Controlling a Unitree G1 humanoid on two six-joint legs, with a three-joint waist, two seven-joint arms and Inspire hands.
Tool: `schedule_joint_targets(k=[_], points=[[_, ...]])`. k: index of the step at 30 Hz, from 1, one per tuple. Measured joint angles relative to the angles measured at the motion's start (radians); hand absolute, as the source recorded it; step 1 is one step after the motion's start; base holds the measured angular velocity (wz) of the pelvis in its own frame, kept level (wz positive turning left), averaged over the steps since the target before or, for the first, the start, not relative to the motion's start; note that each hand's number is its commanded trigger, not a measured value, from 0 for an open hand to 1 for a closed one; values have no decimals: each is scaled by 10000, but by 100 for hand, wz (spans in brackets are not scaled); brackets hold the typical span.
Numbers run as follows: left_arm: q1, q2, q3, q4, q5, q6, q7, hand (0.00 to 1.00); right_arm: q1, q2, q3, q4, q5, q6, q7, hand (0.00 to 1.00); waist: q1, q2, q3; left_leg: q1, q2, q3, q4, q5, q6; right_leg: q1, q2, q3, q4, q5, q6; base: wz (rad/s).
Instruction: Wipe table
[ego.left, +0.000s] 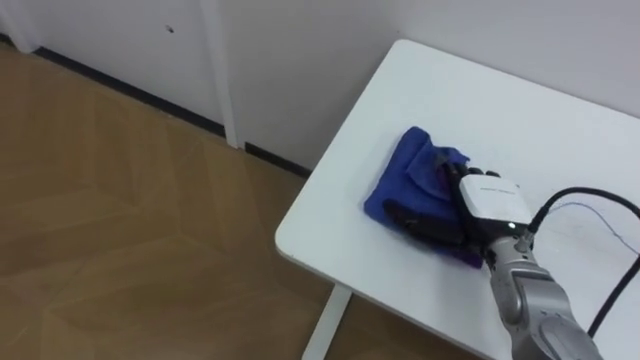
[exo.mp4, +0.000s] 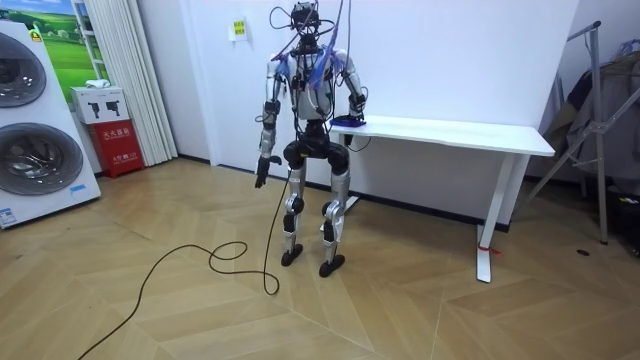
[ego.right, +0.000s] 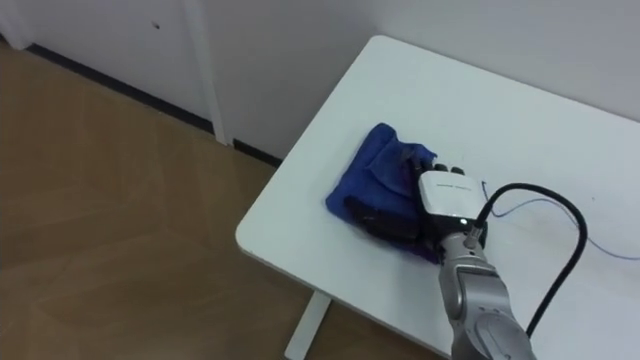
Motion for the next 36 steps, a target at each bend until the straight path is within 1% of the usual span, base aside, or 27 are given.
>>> schedule_joint_targets(k=[3,6,9,11,15,20,22,27,29,32,36], points=[[2,-3,-29,0,12,26,12,0,-325,2,64,82,-160,121,4,100,-2,0,-7,72,1,5,1,-1,2,43,0,5,12,0,0,0],[24,-7,-76,18,13,21,37,0,-661,26,90,354,-201,157,1,100,3,-31,-32,123,0,-5,11,-1,2,157,1,-15,13,1,1,2],[65,-8,-122,22,22,31,113,0,-686,45,207,419,-182,150,-55,100,35,-62,-52,243,-4,-30,2,-22,24,250,-3,-78,9,1,2,6],[60,-25,-126,21,100,80,115,0,-736,211,190,388,-45,65,-75,100,37,-80,-63,199,-9,-49,22,-27,27,318,-2,-103,-4,0,2,5],[-51,-23,-193,18,100,83,16,0,-709,225,-39,592,438,-51,-157,100,10,-86,-73,188,-82,-199,126,-30,38,370,-24,-147,-136,-21,37,11],[-79,31,-189,18,80,104,-21,0,-635,215,-241,736,708,-553,-475,100,-71,-118,-94,210,-101,-210,129,-24,50,361,-48,-147,-91,-17,51,0],[-96,54,-186,-22,80,51,-21,0,-649,215,-240,739,717,-788,-491,100,-260,-139,-112,227,-101,-210,127,-23,51,356,-51,-172,-108,-17,51,0],[-181,47,-190,-63,-88,-24,-8,0,-389,217,-239,782,1113,-980,-841,100,-360,-168,-131,288,-106,-111,121,-27,57,397,-81,-161,-133,-15,59,-3],[-221,18,-192,-111,-156,-63,59,0,-342,270,-250,1047,1512,-1129,-1121,100,-420,-118,-109,411,-118,-71,122,-47,90,521,-92,-104,-133,-18,84,0],[-180,-58,-215,-106,-236,-90,239,0,-453,439,-344,1317,2321,-1187,-1220,100,-485,-58,-102,533,-117,-43,86,-76,117,631,-96,-121,-116,-26,101,0],[-107,-111,-285,-101,-741,-96,457,0,-544,445,-379,1543,3364,-1330,-1284,100,-572,75,-67,544,-94,55,7,-101,131,604,-101,29,13,-26,101,-8]])
